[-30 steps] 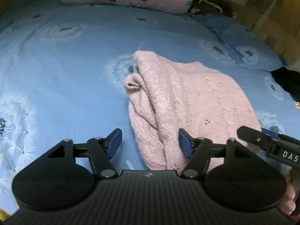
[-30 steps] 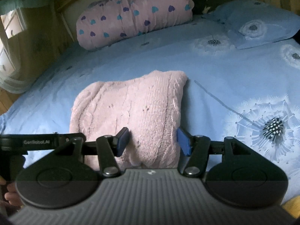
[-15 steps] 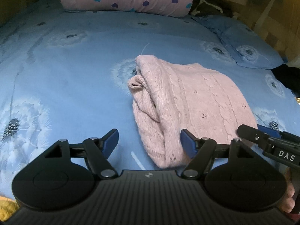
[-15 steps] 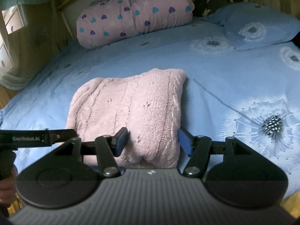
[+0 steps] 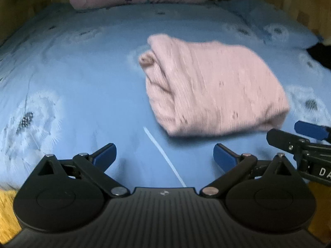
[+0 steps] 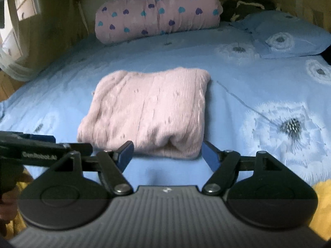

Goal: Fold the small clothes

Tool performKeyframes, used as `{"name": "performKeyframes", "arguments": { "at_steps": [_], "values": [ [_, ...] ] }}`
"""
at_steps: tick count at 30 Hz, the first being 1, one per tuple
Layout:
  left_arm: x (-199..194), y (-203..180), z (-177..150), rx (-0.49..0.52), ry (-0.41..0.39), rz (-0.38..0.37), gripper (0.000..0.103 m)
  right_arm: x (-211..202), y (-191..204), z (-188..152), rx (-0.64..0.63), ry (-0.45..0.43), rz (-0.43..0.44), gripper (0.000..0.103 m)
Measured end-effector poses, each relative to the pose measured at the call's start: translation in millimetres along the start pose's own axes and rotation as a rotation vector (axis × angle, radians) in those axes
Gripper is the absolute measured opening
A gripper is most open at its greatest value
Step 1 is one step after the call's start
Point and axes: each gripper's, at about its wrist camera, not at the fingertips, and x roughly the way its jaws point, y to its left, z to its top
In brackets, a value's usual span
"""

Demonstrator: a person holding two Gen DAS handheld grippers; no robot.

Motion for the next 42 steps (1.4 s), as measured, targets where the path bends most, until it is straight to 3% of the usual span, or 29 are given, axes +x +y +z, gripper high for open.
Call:
{"name": "performKeyframes", "arguments": {
  "at_steps": [11,42],
  "values": [
    [21,-8,-13,-0.046,0.04,0.047,0.103,16,8,-26,-0.083,0.081,-0.052,0.074],
    [21,-8,-14,-0.048,0.028,0.056,0.103,18,6,-32,-0.072,0.065,-0.049,0.077]
  ]
}}
